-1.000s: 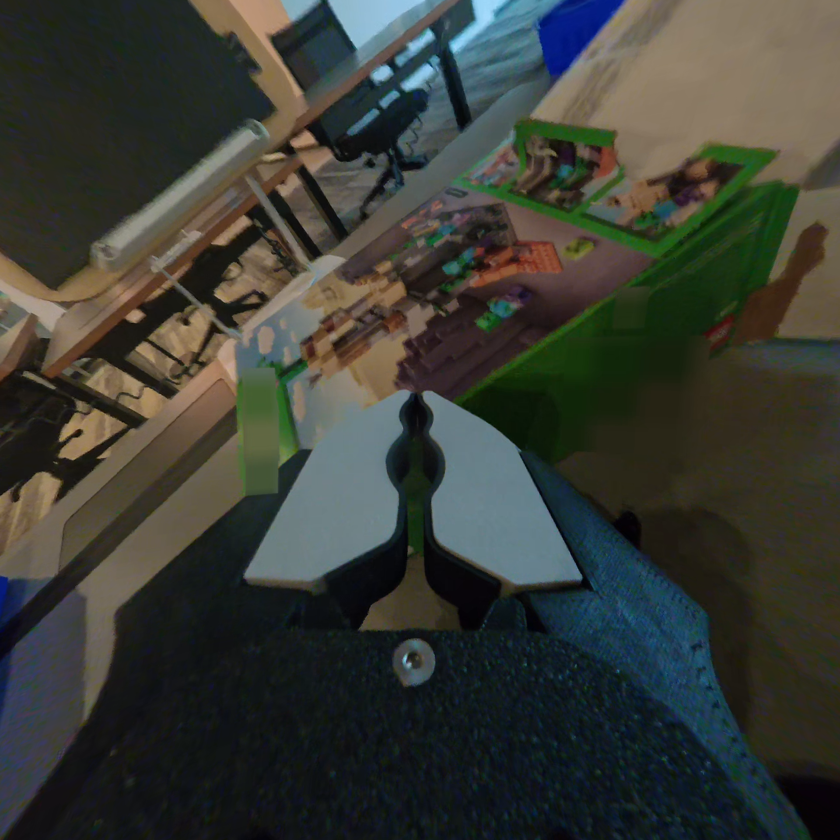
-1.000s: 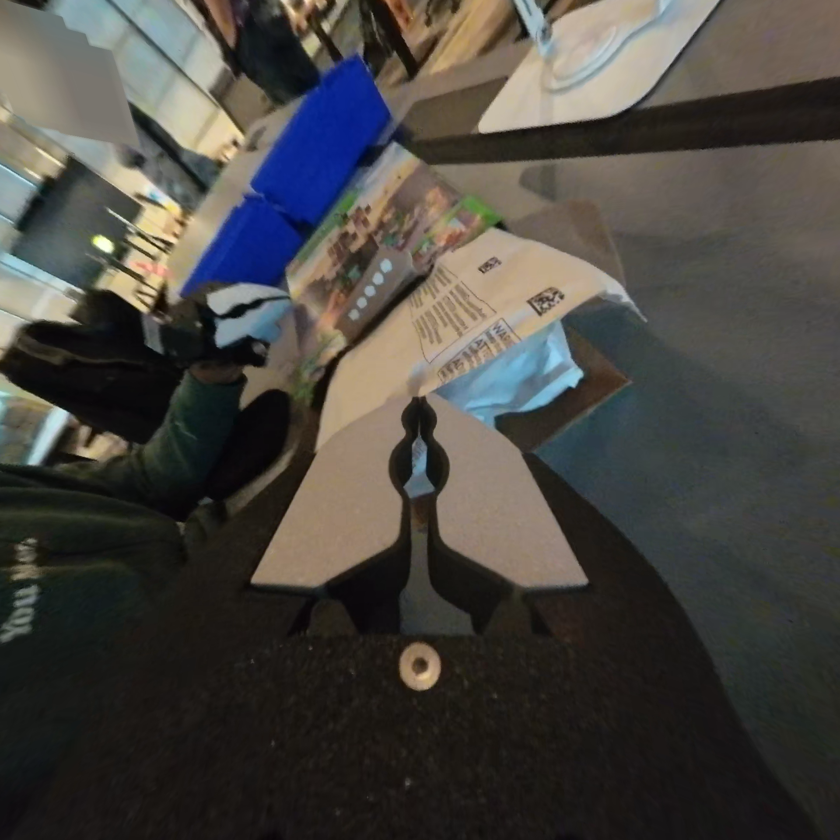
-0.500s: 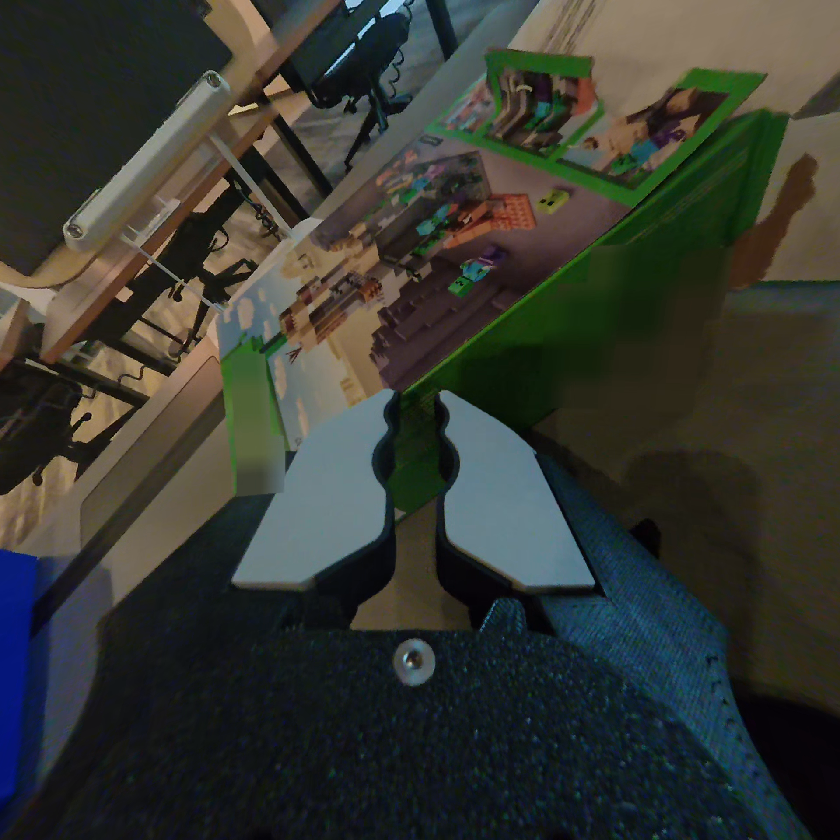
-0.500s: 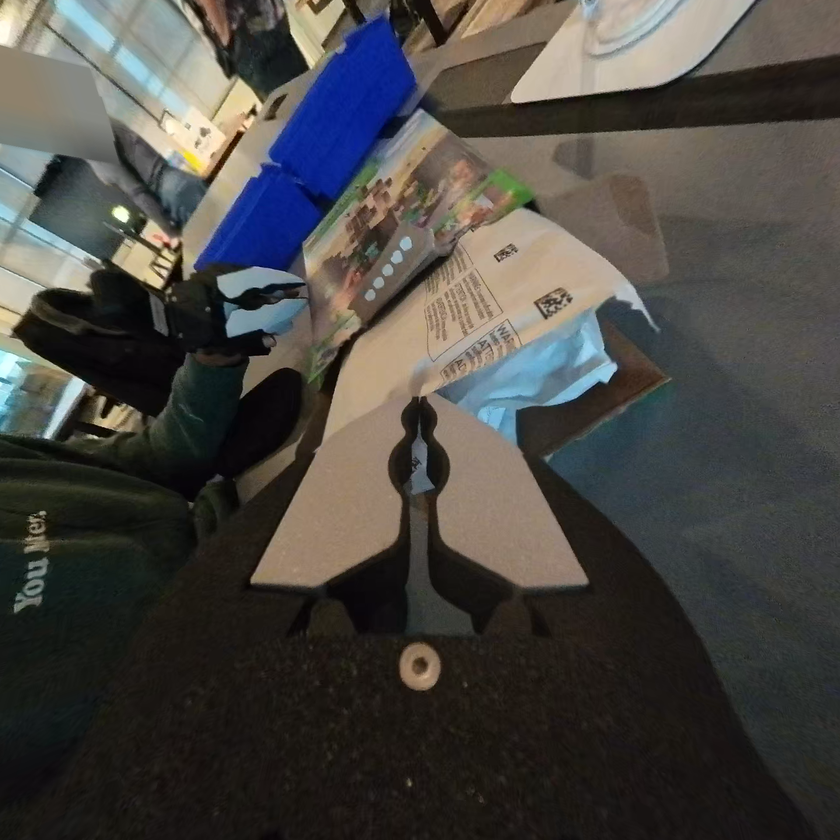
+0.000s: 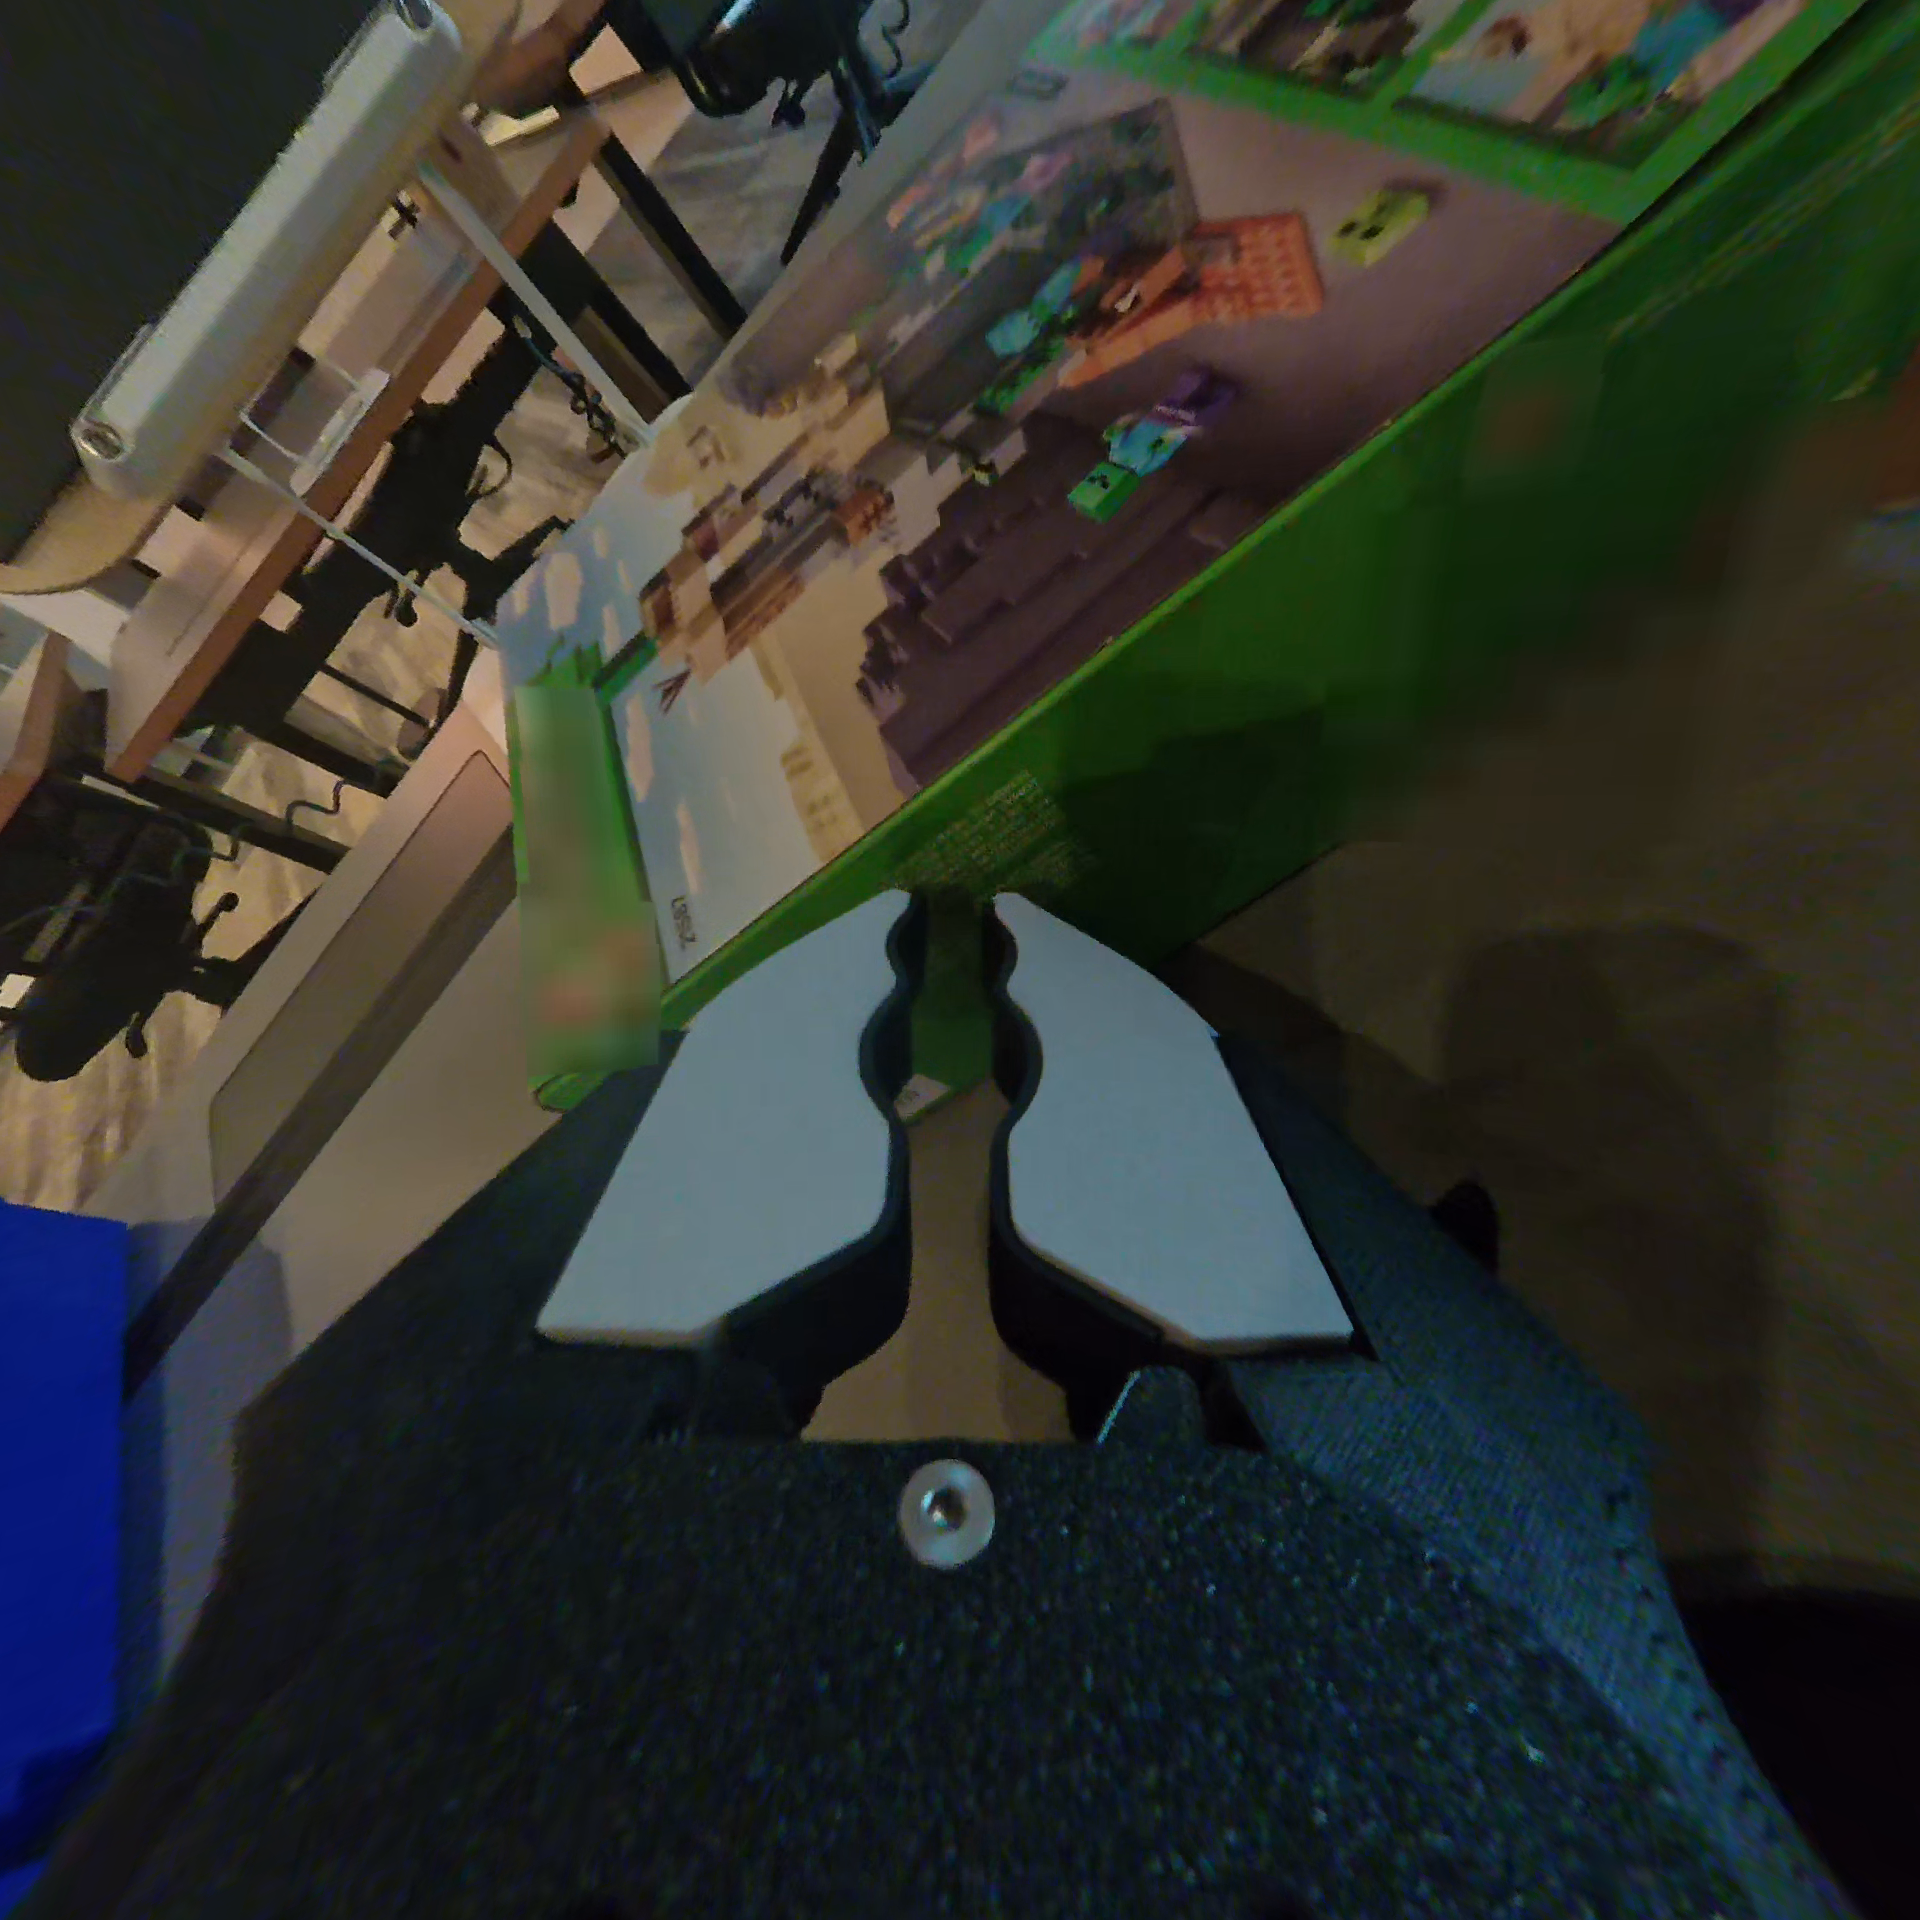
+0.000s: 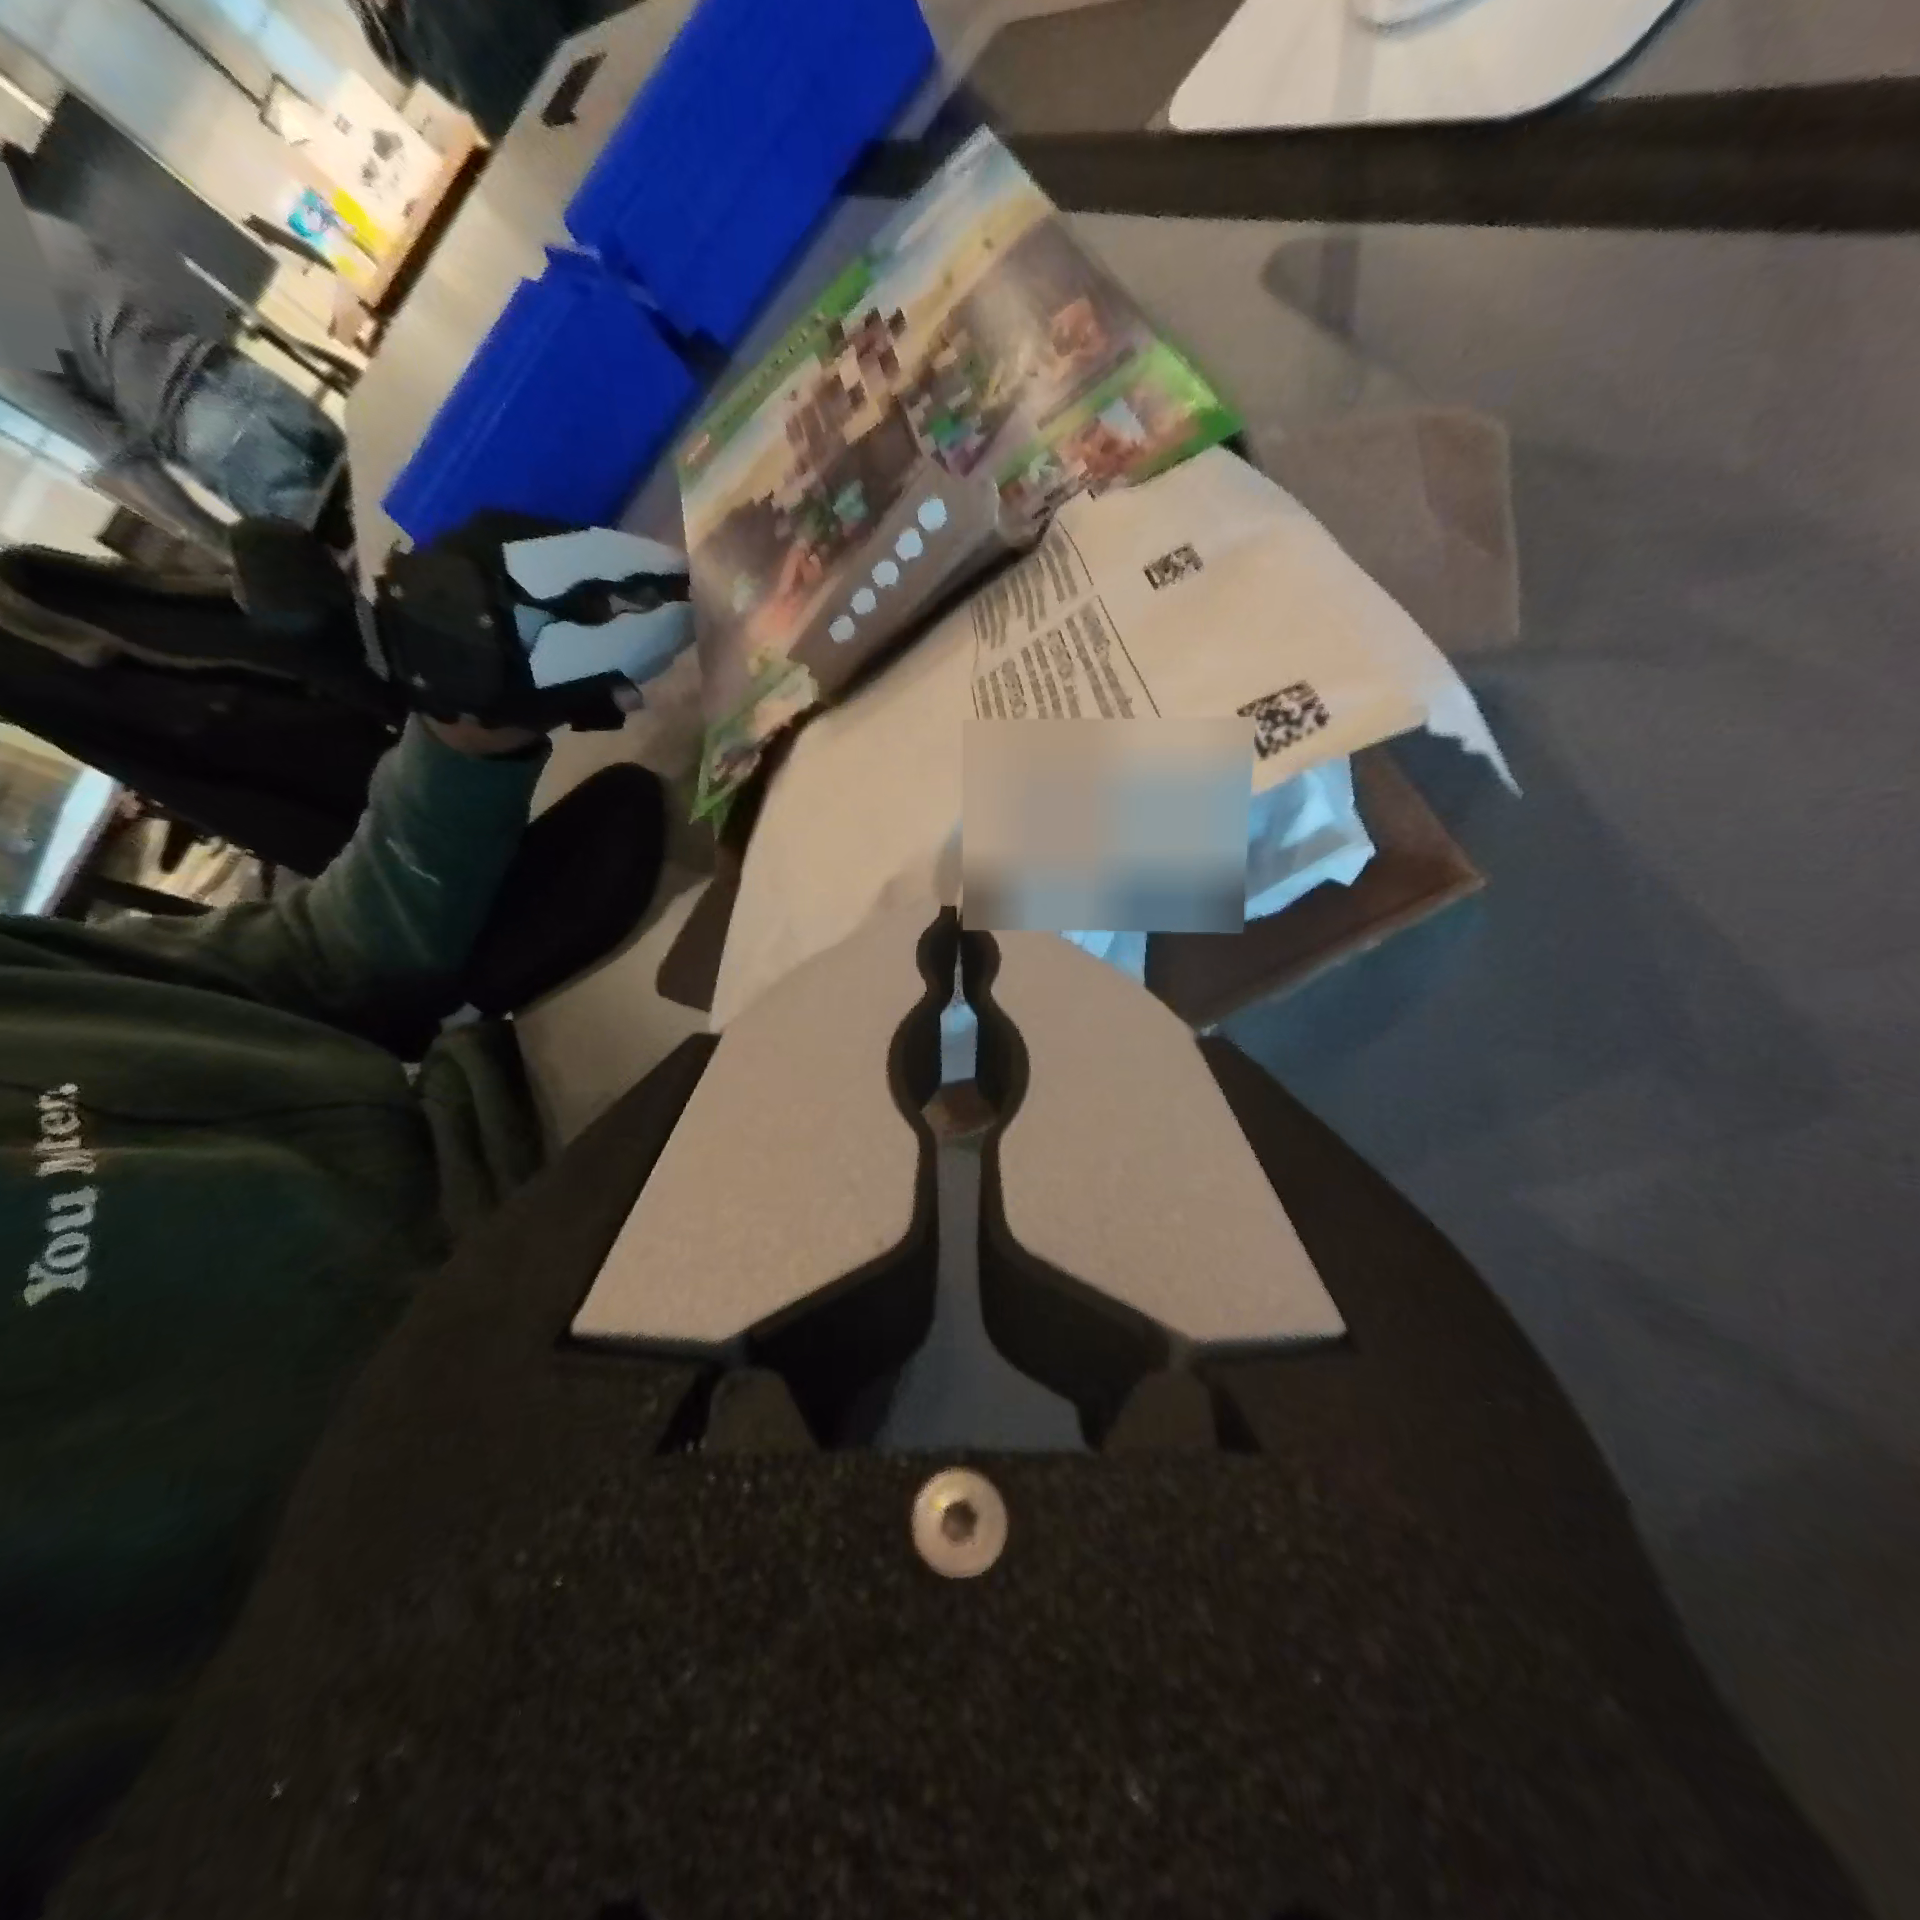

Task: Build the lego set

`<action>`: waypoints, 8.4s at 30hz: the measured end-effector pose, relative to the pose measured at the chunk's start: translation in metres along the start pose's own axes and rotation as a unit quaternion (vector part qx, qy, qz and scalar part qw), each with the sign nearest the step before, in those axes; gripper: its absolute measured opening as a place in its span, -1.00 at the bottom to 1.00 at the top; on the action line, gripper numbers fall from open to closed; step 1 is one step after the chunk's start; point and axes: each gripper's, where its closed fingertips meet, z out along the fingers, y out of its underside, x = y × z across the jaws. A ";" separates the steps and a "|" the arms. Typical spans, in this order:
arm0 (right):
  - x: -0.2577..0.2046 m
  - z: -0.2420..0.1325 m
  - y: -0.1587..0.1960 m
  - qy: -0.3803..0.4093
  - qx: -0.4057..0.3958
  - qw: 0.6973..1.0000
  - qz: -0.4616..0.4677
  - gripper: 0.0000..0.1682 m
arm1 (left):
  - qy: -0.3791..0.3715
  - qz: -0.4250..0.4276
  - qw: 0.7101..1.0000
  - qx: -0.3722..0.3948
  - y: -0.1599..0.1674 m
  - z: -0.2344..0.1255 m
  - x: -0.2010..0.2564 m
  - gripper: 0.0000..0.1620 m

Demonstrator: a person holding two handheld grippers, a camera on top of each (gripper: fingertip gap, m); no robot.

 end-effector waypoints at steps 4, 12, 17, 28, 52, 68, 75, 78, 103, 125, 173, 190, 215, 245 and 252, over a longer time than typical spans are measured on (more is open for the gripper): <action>0.000 0.001 0.002 -0.005 0.002 1.000 0.000 -1.00 | -0.014 0.020 1.000 0.012 -0.008 -0.007 -0.004 -0.73; -0.005 0.005 0.009 -0.034 -0.003 0.999 0.006 -1.00 | -0.003 0.126 0.991 -0.054 0.000 0.006 -0.018 -0.41; -0.013 0.010 0.008 -0.057 -0.016 0.998 -0.004 -1.00 | -0.012 0.205 0.975 -0.089 0.002 0.012 -0.030 -0.54; -0.011 0.002 0.014 -0.088 -0.009 0.996 0.035 -0.99 | -0.015 0.229 0.971 -0.073 0.002 0.016 -0.040 -0.67; -0.004 -0.063 0.037 -0.076 0.038 0.995 0.057 -0.99 | -0.015 0.218 0.973 -0.078 0.001 0.012 -0.034 -0.71; -0.002 -0.080 0.048 -0.053 0.054 0.995 0.058 -0.99 | -0.022 0.209 0.974 -0.080 0.001 0.011 -0.033 -0.71; -0.007 -0.082 0.047 -0.041 0.047 0.997 0.041 -0.99 | -0.018 0.190 0.979 -0.072 0.000 0.011 -0.033 -0.71; -0.005 -0.090 0.048 -0.037 0.051 0.997 0.044 -1.00 | -0.020 0.189 0.979 -0.070 0.000 0.011 -0.033 -0.71; -0.134 -0.101 -0.065 -0.048 0.081 0.989 -0.110 -1.00 | -0.004 -0.011 0.999 0.034 -0.008 -0.014 -0.028 -0.79; -0.156 0.247 -0.143 0.045 -0.160 0.976 -0.139 -1.00 | 0.019 -0.116 0.987 0.106 0.006 -0.075 -0.011 -0.83; -0.109 0.120 0.017 0.276 -0.034 0.925 -0.259 -1.00 | 0.004 -0.142 0.985 0.100 -0.024 -0.084 0.002 -1.00; -0.114 0.141 -0.009 0.295 -0.015 0.924 -0.244 -1.00 | -0.012 -0.178 0.980 0.091 -0.014 -0.084 -0.007 -1.00; -0.113 0.174 -0.051 0.362 -0.097 0.892 -0.251 -1.00 | 0.018 -0.192 0.978 0.084 0.001 -0.063 -0.005 -1.00; 0.026 0.136 -0.104 0.086 0.014 0.995 0.044 -0.20 | 0.024 -0.299 0.945 0.132 0.006 -0.075 -0.049 -0.97; 0.035 0.181 -0.125 -0.017 -0.051 0.996 0.064 -0.28 | 0.009 -0.269 0.957 0.109 0.017 -0.084 -0.039 -0.97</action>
